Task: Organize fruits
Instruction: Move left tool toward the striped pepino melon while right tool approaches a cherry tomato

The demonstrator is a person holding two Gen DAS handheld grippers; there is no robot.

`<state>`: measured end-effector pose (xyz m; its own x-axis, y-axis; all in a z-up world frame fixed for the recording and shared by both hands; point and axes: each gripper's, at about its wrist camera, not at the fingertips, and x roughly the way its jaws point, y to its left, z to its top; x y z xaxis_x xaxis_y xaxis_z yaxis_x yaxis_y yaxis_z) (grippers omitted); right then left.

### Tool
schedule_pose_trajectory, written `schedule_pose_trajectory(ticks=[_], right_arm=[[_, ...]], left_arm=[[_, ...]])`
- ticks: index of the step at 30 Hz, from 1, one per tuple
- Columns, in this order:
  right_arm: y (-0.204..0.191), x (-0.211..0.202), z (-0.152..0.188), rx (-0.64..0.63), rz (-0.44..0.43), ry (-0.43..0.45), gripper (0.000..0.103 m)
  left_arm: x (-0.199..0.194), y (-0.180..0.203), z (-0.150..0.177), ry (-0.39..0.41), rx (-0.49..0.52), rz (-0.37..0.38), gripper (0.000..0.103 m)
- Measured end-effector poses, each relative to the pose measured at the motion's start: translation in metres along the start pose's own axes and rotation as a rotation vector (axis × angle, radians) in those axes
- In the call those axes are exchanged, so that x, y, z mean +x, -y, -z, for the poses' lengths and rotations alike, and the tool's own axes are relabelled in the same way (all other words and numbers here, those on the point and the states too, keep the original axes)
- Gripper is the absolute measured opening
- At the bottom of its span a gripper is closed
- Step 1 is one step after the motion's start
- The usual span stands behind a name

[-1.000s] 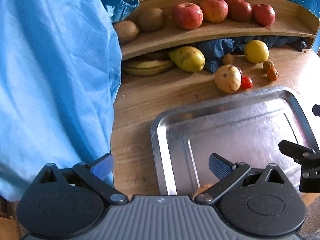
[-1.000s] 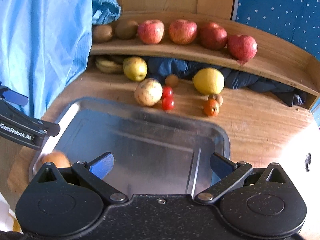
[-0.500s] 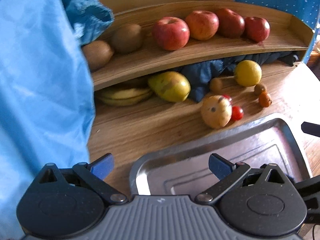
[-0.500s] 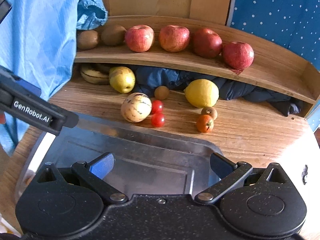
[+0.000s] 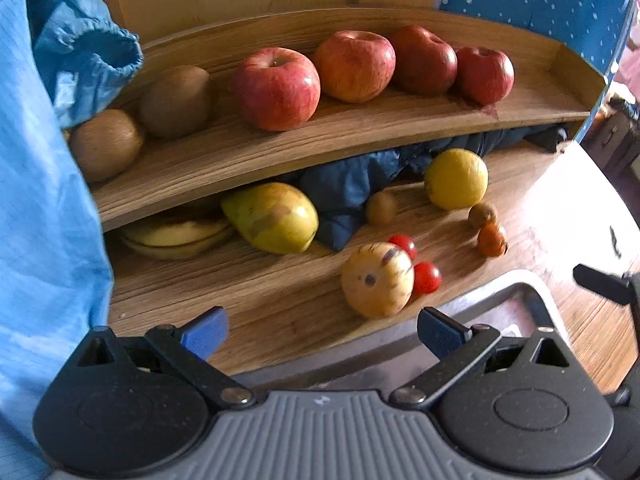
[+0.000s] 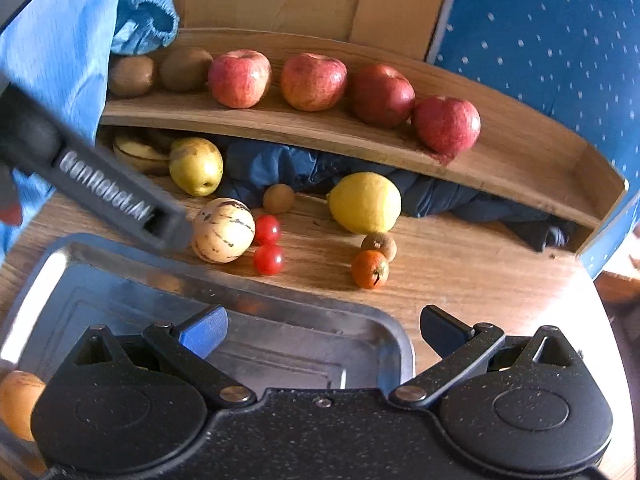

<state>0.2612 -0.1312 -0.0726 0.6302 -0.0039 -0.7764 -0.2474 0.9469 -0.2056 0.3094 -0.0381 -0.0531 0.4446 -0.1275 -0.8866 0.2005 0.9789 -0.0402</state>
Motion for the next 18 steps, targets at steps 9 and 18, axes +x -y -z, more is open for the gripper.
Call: schedule_pose_trajectory(ticks=[9,18], right_arm=[[-0.010,0.009,-0.010,-0.090,0.041,0.025,0.102],[-0.009,0.023,-0.018,-0.123,0.019,0.007,0.094]], left_arm=[[0.020,0.001,-0.017,-0.026,-0.065,0.076,0.102],[0.037,0.002,-0.023,-0.062,-0.097,0.116,0.102]])
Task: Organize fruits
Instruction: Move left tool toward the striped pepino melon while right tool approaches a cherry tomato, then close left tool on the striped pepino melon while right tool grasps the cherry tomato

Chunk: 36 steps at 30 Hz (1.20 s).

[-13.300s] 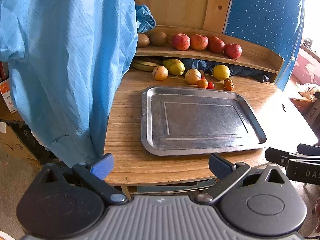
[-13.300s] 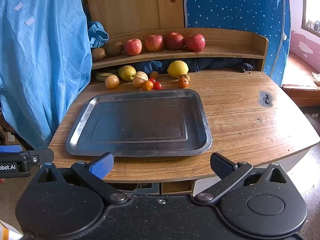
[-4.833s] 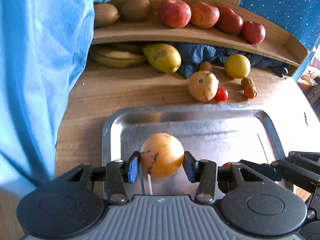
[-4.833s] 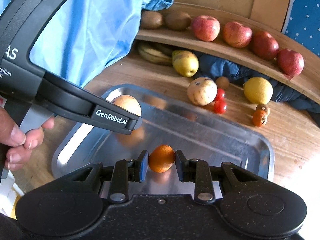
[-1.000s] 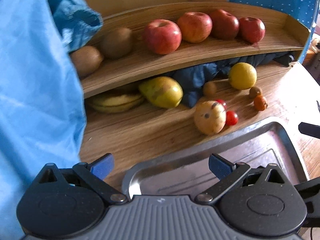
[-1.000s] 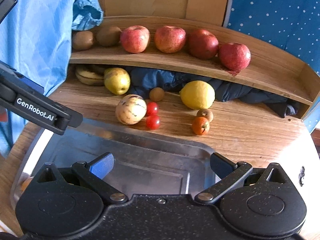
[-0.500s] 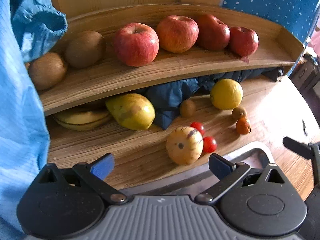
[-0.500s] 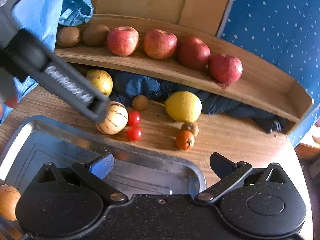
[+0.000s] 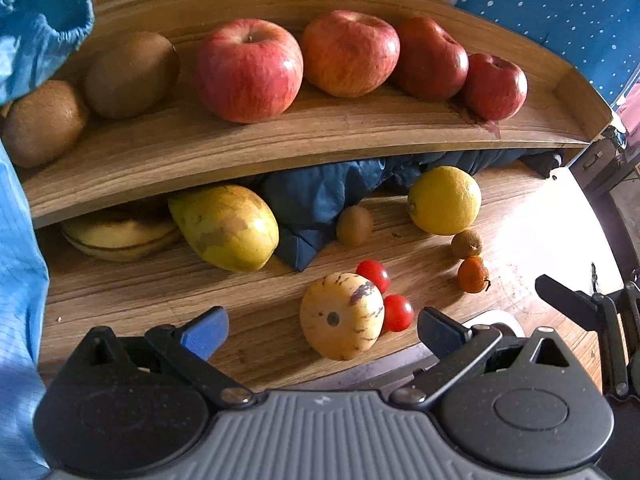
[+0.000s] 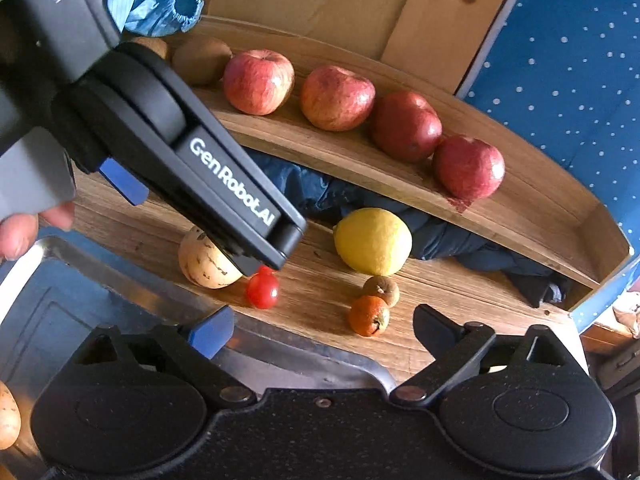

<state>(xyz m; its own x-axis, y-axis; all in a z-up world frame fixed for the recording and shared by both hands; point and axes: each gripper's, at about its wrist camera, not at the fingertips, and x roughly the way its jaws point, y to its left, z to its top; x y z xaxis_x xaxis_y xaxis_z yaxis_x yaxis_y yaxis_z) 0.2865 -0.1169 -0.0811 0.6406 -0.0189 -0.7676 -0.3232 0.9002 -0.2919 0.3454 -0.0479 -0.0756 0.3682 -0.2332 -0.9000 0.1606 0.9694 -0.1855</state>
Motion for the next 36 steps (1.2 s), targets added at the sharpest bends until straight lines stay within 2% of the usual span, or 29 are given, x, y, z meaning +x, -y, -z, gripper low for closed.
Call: schedule_pose_trajectory(ticks=[11,23,30,36], right_arm=[[-0.002,0.012,-0.004,-0.003,-0.054,-0.033,0.082],[-0.004,0.021,-0.008,-0.008,-0.082,-0.050,0.070],[-0.004,0.025,-0.013,0.006,-0.092,-0.057,0.068],[-0.004,0.030,-0.016,0.004,-0.101,-0.068,0.063]], left_arm=[[0.008,-0.008,0.000,-0.018,-0.036,0.043,0.098],[0.018,-0.009,-0.003,-0.042,-0.060,0.107,0.078],[0.021,-0.016,-0.004,-0.051,-0.073,0.114,0.061],[0.020,-0.018,-0.004,-0.049,-0.084,0.125,0.054]])
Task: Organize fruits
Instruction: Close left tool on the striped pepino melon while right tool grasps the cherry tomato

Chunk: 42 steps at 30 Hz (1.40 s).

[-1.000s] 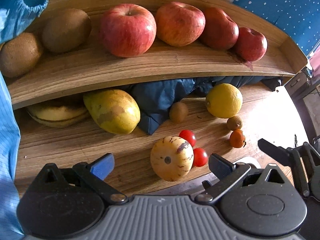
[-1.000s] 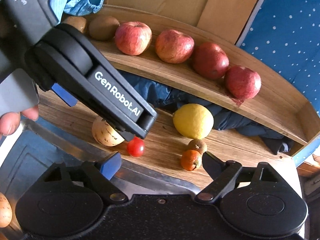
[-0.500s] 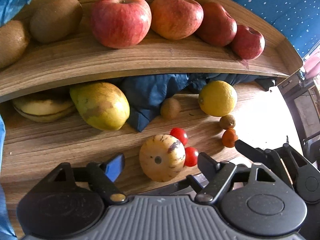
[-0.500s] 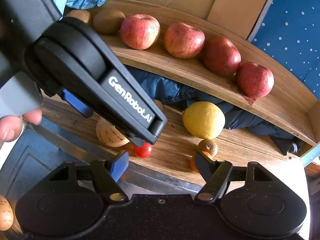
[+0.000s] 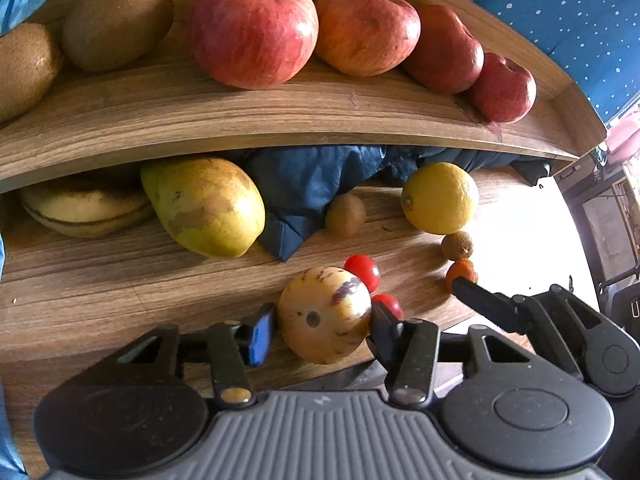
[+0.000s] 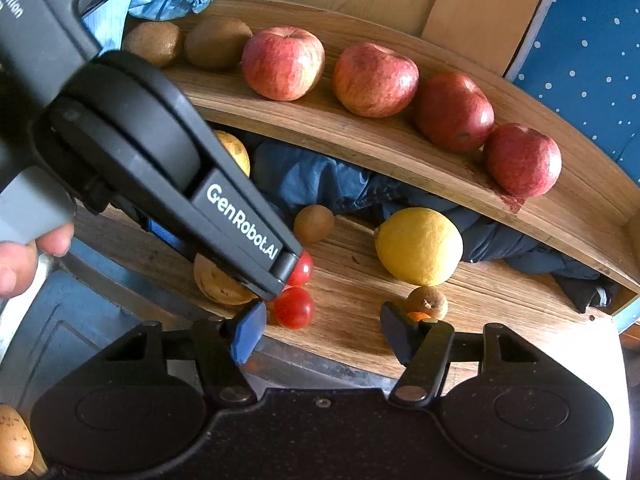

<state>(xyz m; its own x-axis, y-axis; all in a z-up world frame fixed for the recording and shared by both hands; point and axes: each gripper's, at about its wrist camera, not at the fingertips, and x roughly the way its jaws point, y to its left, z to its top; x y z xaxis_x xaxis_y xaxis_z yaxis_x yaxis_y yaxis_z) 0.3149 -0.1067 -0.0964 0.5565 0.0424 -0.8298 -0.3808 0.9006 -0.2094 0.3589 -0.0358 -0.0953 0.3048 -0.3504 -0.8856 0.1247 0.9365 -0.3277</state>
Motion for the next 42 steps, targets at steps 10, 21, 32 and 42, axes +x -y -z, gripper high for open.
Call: schedule_pose_trajectory(ticks=[10,21,32,42], right_arm=[[0.001,0.008,-0.003,0.015,-0.027,-0.021,0.055],[0.001,0.014,-0.005,0.020,-0.049,-0.037,0.040],[0.004,0.020,-0.006,0.042,-0.074,-0.053,0.024],[0.006,0.012,-0.003,0.060,-0.083,-0.036,0.024]], left_arm=[[0.000,-0.001,0.001,0.006,-0.009,0.005,0.053],[-0.002,-0.002,0.002,0.008,-0.024,0.000,0.053],[-0.005,-0.004,0.004,0.007,-0.036,-0.006,0.053],[-0.008,-0.004,0.008,0.014,-0.036,-0.016,0.053]])
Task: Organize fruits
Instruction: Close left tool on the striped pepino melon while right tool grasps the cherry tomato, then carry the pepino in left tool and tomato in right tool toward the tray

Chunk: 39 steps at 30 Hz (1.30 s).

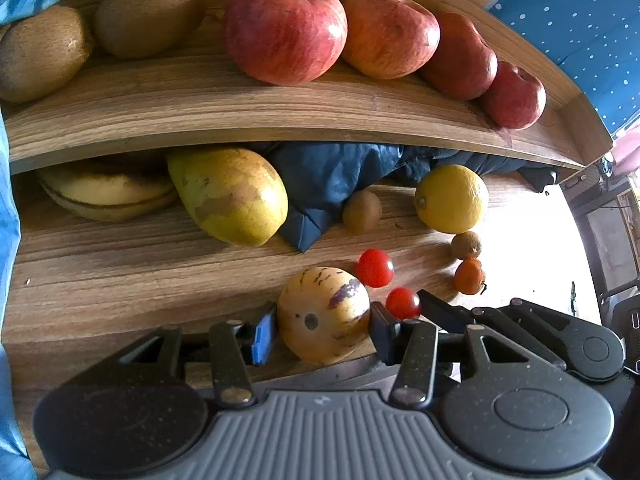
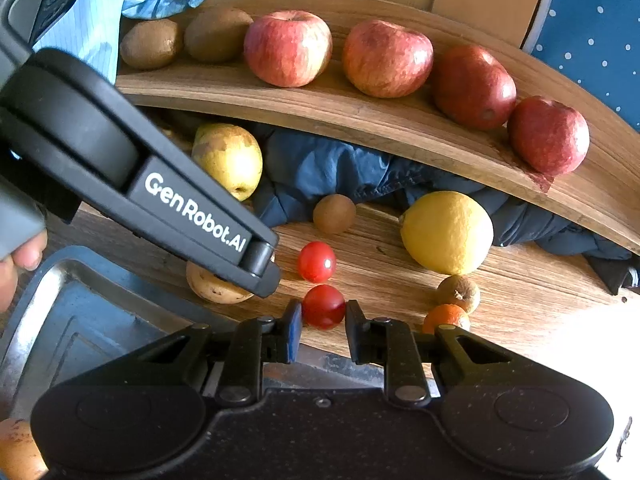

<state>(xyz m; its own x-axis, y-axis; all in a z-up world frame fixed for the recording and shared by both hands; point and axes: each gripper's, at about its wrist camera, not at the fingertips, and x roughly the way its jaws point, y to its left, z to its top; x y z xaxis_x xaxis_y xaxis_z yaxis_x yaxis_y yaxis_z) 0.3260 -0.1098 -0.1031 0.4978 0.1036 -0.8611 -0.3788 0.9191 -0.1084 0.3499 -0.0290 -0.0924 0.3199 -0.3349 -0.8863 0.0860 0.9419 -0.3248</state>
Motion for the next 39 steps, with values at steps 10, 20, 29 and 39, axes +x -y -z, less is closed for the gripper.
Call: schedule_pose_trajectory(ticks=[10,20,29,39], right_arm=[[0.000,-0.016,0.004,0.015,0.004,0.026,0.024],[0.005,-0.037,0.014,0.034,0.024,0.054,0.024],[0.008,-0.058,0.030,0.054,0.037,0.069,0.024],[0.004,-0.075,0.052,0.044,0.021,0.073,0.024]], left_arm=[[-0.006,0.006,0.005,0.014,0.018,0.000,0.053],[-0.014,0.013,0.012,0.029,0.049,0.007,0.053],[-0.022,0.026,0.031,0.034,0.076,0.010,0.053],[-0.029,0.035,0.062,0.031,0.066,0.002,0.053]])
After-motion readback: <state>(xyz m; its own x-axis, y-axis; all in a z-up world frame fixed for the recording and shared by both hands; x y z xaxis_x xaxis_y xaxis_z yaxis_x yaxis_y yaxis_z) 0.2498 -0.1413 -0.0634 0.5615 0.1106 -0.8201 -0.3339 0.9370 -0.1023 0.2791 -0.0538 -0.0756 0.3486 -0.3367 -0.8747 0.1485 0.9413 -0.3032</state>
